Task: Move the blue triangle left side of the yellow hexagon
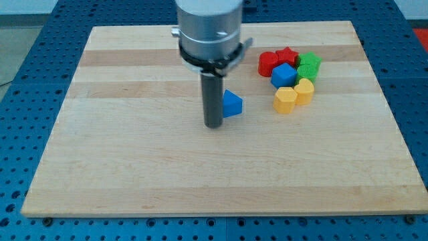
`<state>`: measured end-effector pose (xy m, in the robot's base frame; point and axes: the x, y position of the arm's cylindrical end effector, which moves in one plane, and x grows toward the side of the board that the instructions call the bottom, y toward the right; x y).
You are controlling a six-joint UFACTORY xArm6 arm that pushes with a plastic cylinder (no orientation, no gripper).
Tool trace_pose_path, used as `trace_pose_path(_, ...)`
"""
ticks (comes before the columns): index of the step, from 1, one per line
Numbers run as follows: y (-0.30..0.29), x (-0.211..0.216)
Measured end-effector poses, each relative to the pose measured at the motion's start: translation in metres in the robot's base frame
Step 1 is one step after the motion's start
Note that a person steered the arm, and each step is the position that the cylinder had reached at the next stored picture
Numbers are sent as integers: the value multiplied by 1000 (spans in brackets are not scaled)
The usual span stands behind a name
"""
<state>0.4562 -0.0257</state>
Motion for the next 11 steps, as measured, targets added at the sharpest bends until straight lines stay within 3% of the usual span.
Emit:
trace_pose_path(1,14,-43)
trace_pose_path(3,15,3)
trace_pose_path(6,14,11)
trace_pose_path(7,14,39)
trace_pose_path(9,46,-15)
trace_pose_path(11,18,31)
